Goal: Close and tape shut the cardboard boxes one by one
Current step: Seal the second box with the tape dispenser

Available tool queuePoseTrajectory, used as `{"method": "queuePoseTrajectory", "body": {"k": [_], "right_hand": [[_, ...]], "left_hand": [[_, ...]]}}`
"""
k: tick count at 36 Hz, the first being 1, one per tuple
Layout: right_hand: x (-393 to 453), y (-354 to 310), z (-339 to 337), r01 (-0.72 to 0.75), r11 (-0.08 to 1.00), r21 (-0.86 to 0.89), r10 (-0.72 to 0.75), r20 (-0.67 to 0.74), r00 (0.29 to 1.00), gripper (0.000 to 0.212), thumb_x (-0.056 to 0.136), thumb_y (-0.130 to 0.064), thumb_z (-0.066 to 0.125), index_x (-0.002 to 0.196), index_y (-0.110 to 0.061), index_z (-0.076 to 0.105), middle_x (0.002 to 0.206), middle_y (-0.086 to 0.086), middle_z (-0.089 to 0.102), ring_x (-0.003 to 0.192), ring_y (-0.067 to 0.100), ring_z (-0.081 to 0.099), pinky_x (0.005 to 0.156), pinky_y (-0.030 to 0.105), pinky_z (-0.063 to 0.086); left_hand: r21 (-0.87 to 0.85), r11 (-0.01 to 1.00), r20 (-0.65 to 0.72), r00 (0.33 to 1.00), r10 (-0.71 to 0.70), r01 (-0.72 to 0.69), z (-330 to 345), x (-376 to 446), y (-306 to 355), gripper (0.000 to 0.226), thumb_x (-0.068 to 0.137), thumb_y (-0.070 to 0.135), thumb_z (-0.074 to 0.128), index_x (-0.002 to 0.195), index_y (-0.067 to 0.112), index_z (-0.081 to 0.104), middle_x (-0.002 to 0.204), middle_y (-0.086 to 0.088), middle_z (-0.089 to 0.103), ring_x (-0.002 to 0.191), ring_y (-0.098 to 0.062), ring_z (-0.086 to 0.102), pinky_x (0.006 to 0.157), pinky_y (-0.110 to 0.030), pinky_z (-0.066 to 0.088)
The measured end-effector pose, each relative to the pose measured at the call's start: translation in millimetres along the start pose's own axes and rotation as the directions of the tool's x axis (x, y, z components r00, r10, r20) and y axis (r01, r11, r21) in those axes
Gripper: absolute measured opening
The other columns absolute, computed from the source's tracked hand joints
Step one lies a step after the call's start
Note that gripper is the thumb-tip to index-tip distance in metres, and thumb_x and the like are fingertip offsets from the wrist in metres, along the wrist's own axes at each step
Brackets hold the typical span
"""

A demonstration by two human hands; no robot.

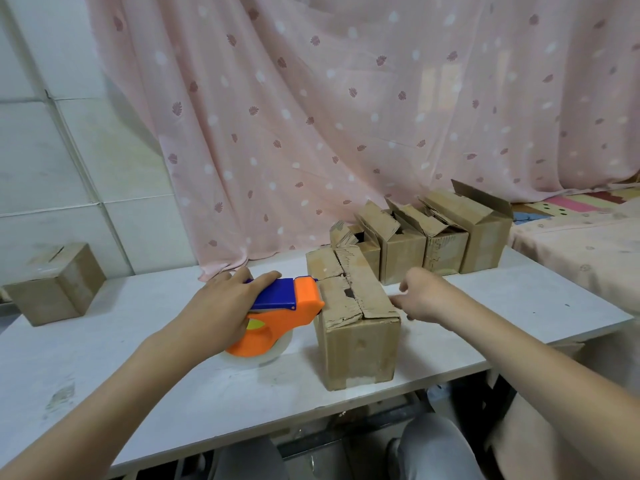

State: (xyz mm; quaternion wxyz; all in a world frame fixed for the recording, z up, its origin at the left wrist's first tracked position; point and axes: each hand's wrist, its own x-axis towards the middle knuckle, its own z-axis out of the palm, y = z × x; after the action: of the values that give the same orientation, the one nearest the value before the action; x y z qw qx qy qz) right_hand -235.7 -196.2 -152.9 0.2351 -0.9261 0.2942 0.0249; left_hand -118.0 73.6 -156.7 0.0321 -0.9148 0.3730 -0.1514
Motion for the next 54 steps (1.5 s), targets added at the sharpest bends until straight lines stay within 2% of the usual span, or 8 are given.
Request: {"method": "queuePoseTrajectory", "body": {"k": [4,8,13,22,30,44,49,54], "right_hand": [[-17.4,-9.3,1.6,0.324,0.946,-0.030,-0.313,-0.359,0.879,0.036,0.105,-0.030,0.046,0.131,-0.009,0.059,0.117,0.014,0.068,0.106,0.031,0.062,0.087,0.035,0.049],[-47.3,-28.1,20.3,0.628,0.764,-0.147,-0.645,-0.153,0.749,0.049,0.102,-0.055,0.030,0.128,-0.021,0.052,0.129,-0.001,0.057,0.122,0.020,0.051,0.109,0.044,0.041],[-46.2,-26.7,40.9,0.595,0.696,-0.402,-0.641,0.025,0.767,0.080,0.098,-0.065,0.018,0.160,-0.014,0.014,0.167,0.003,0.010,0.154,0.016,0.006,0.118,0.025,-0.004],[-50.0,-28.6,43.2,0.578,0.682,-0.447,-0.640,0.018,0.769,0.074,0.101,-0.060,0.012,0.161,-0.016,0.004,0.168,0.001,0.004,0.154,0.014,0.000,0.109,0.020,-0.014],[-54.4,-32.0,44.0,0.534,0.686,-0.493,-0.614,0.001,0.789,0.095,0.079,-0.065,-0.014,0.160,-0.017,0.002,0.168,0.001,0.002,0.154,0.015,-0.001,0.106,0.022,-0.012],[-52.8,-34.0,51.3,0.499,0.680,-0.538,-0.612,-0.041,0.790,0.106,0.071,-0.062,-0.023,0.160,-0.015,0.007,0.168,0.002,0.006,0.154,0.016,0.005,0.105,0.021,-0.010],[-42.3,-31.0,55.5,0.440,0.623,-0.647,-0.652,-0.119,0.749,0.088,0.104,-0.053,-0.004,0.123,-0.011,0.071,0.125,0.005,0.070,0.115,0.016,0.067,0.098,0.023,0.028],[-43.6,-30.4,58.8,0.446,0.624,-0.642,-0.639,-0.091,0.764,0.081,0.106,-0.052,0.005,0.117,-0.010,0.074,0.117,0.005,0.073,0.107,0.018,0.071,0.094,0.025,0.032]], "left_hand": [[0.018,1.000,0.009,1.000,0.002,-0.002,-1.1,-1.2,3.6,0.076,0.092,0.007,0.044,0.155,0.037,0.014,0.128,0.000,0.046,0.107,-0.022,0.048,0.075,-0.026,0.026],[0.008,1.000,0.010,1.000,0.000,0.000,-1.2,-0.6,3.6,0.076,0.091,0.006,0.046,0.154,0.036,0.018,0.125,-0.001,0.046,0.099,-0.021,0.044,0.076,-0.027,0.027],[0.028,1.000,-0.003,1.000,0.001,-0.001,1.7,-2.6,3.5,0.075,0.090,0.006,0.046,0.154,0.036,0.019,0.124,-0.001,0.045,0.101,-0.022,0.046,0.076,-0.027,0.027],[0.023,1.000,-0.036,0.999,0.012,-0.011,6.6,-1.4,3.8,0.076,0.089,0.005,0.046,0.153,0.035,0.020,0.125,-0.002,0.045,0.103,-0.023,0.048,0.077,-0.028,0.029],[0.014,0.996,-0.124,0.989,0.085,-0.084,13.3,-9.9,-17.6,0.082,0.070,0.004,0.072,0.145,0.027,0.046,0.102,-0.004,0.057,0.082,-0.025,0.050,0.070,-0.032,0.037],[-0.029,0.996,-0.011,0.997,-0.082,0.082,11.0,-44.2,-46.7,0.075,0.086,0.012,0.057,0.152,0.034,0.028,0.112,0.000,0.050,0.088,-0.017,0.041,0.073,-0.027,0.033],[0.034,0.988,0.047,0.988,-0.149,0.148,12.4,-50.4,-47.1,0.074,0.083,0.011,0.056,0.149,0.032,0.031,0.096,0.004,0.044,0.079,-0.018,0.045,0.064,-0.028,0.032],[0.040,0.993,0.086,0.990,-0.113,0.110,23.5,-55.0,-51.8,0.086,0.089,0.015,0.051,0.156,0.043,0.004,0.106,0.004,0.047,0.081,-0.015,0.043,0.066,-0.025,0.032]]}}
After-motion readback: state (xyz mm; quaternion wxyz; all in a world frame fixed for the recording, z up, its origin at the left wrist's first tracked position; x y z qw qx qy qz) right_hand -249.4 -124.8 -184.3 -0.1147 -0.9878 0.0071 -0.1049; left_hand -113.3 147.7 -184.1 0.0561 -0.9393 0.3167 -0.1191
